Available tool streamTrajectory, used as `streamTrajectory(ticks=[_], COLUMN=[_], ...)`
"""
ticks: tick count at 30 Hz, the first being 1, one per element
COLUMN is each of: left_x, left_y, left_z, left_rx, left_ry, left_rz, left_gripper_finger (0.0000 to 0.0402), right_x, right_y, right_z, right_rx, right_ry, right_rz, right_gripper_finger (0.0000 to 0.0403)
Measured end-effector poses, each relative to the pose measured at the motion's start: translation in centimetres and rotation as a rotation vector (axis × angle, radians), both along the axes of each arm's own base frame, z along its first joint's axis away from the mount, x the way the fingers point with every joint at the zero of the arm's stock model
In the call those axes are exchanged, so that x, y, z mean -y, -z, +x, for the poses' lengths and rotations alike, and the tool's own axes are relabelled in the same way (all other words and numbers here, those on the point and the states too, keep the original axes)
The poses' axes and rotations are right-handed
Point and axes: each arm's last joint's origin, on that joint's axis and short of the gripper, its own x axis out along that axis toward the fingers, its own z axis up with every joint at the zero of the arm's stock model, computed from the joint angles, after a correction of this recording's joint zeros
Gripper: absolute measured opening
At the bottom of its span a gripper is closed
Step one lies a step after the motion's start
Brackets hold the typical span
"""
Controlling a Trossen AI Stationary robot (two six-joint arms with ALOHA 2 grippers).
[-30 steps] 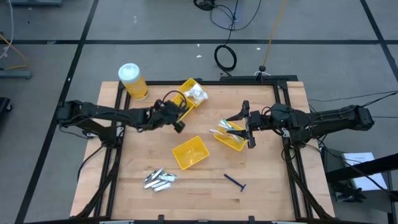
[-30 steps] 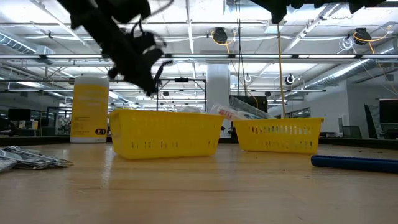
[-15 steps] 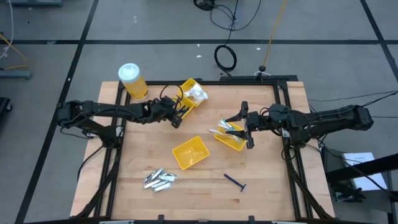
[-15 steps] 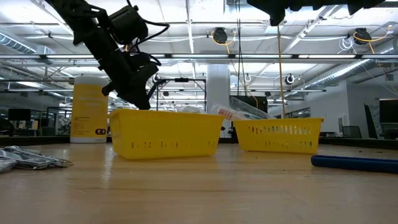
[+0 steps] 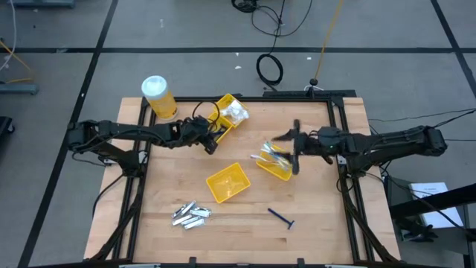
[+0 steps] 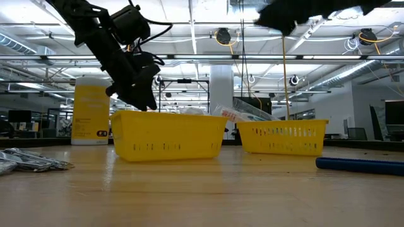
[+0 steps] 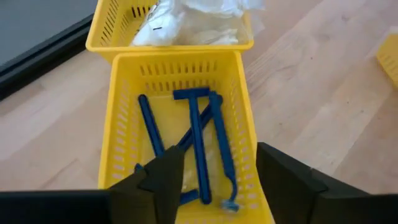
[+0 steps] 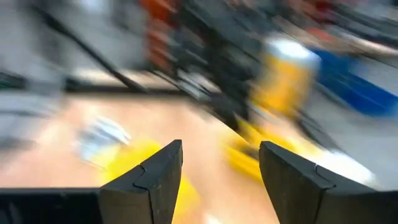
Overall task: Pick & Place Travel size toiletries
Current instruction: Adjust the bottom right yellow basket
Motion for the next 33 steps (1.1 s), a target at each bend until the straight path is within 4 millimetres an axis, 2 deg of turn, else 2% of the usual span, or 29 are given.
streamTrajectory(ticks=[5,11,16,20,23,28,33], left_x=[1.0,2.7,3.5,4.1,4.2,4.2,4.2], left_y=[-1.2,-2.4,-3.3,-3.9,-4.0,-4.0,-4.0], left_z=[0.7,1.9,2.5,2.9,2.9,2.9,2.9], left_rx=[0.137,0.252,0.341,0.38,0.38,0.383,0.383], left_ry=[0.027,0.138,0.194,0.252,0.265,0.26,0.26], left_rz=[-0.018,0.044,0.09,0.158,0.17,0.165,0.164], left_gripper_finger=[0.0218,0.0223,0.0223,0.0223,0.0223,0.0223,0.0223], right_x=[1.8,2.8,2.8,2.5,2.3,2.1,2.0], right_y=[2.9,6.9,11.8,14.3,14.8,14.4,14.5], right_z=[-1.9,-4.6,-5.5,-5.6,-5.5,-4.8,-4.2], right_rx=[-0.332,-0.61,-0.666,-0.575,-0.496,-0.387,-0.365], right_ry=[0.501,0.693,0.586,0.451,0.391,0.28,0.245], right_rz=[-0.109,0.03,0.168,0.256,0.308,0.39,0.399], right_gripper_finger=[0.0191,0.0175,0.0165,0.0164,0.0164,0.0164,0.0164])
